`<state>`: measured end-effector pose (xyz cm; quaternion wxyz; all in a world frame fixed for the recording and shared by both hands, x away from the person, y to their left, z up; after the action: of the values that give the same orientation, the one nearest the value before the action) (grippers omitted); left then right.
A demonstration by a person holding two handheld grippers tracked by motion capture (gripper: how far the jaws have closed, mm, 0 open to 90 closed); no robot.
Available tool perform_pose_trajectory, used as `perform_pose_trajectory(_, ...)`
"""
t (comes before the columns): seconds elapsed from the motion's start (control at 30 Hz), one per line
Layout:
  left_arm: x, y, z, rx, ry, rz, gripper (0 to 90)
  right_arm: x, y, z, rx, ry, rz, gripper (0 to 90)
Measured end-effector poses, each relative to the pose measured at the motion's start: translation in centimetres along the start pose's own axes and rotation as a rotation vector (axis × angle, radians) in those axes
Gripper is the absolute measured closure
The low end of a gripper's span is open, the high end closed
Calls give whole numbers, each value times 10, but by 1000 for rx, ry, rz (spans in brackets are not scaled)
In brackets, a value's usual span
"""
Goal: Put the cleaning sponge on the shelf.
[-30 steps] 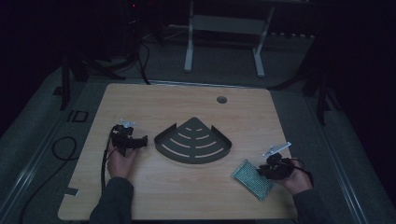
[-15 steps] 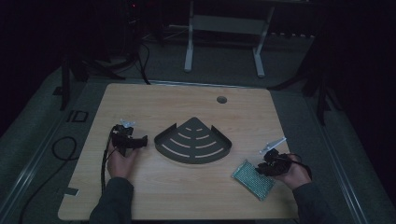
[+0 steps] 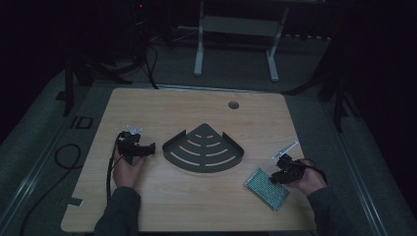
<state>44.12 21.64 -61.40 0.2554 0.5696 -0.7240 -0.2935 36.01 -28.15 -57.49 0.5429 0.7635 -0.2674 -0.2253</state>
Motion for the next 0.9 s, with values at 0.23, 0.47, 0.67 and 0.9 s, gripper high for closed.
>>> perform_pose_trajectory(0.23, 0, 0, 0, 0, 0, 0, 75, 3, -2, -1, -36, -33, -48, 758)
perform_pose_trajectory(0.47, 0, 0, 0, 0, 0, 0, 75, 4, -4, -2, -64, -53, -93, 819)
perform_pose_trajectory(0.67, 0, 0, 0, 0, 0, 0, 75, 2, -4, -4, -93, -51, -81, 854)
perform_pose_trajectory(0.9, 0, 0, 0, 0, 0, 0, 75, 1, -1, -4, -110, -47, -65, 891)
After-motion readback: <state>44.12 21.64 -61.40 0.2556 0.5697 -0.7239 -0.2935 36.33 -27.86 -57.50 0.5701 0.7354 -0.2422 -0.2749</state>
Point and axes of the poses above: each handheld gripper's, and its own axes: y roughly backward along the jaws, z roughly out of its underside, x roughly to its right, the point moved 7 cm from there along -y, roughly forward along the jaws, and after that the axes turned 2 degrees about z, right-handed, at the moved point
